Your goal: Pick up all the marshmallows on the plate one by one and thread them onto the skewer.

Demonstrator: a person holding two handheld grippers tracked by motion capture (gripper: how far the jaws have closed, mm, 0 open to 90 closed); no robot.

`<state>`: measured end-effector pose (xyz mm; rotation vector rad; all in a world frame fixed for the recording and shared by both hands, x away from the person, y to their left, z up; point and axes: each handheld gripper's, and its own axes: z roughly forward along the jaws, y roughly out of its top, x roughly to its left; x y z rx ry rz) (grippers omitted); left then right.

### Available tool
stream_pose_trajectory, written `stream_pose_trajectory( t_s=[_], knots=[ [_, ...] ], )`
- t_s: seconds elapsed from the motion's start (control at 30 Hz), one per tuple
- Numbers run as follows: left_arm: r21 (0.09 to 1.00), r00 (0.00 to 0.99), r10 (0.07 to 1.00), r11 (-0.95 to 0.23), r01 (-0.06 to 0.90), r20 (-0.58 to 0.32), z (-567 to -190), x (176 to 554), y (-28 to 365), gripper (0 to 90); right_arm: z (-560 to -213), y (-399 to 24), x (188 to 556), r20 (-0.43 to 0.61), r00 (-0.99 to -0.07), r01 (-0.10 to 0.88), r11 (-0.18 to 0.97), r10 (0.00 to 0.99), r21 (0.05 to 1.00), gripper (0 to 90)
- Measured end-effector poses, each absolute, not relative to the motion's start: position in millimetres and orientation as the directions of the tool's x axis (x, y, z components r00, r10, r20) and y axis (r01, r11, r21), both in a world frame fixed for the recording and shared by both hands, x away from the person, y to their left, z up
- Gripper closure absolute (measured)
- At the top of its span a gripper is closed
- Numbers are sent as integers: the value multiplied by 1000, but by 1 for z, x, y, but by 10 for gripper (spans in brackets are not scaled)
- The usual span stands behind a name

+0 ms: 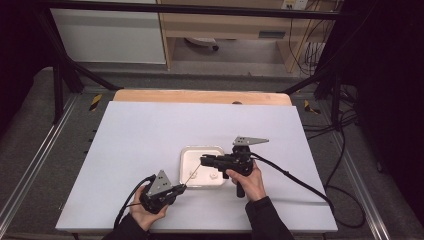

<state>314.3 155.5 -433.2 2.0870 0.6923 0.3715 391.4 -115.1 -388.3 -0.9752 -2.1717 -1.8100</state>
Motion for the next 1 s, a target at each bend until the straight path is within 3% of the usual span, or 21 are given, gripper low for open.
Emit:
stream_pose_trajectory(
  t_s=[0.77, 1.0],
  knots=[
    [829, 804, 595, -456, 322, 15, -434, 312, 151, 889, -397, -112, 381, 479, -791, 543, 77, 380, 836, 801],
    [835, 791, 611, -440, 330, 10, -430, 314, 147, 888, -415, -95, 377, 491, -791, 570, 151, 365, 808, 786]
  ],
)
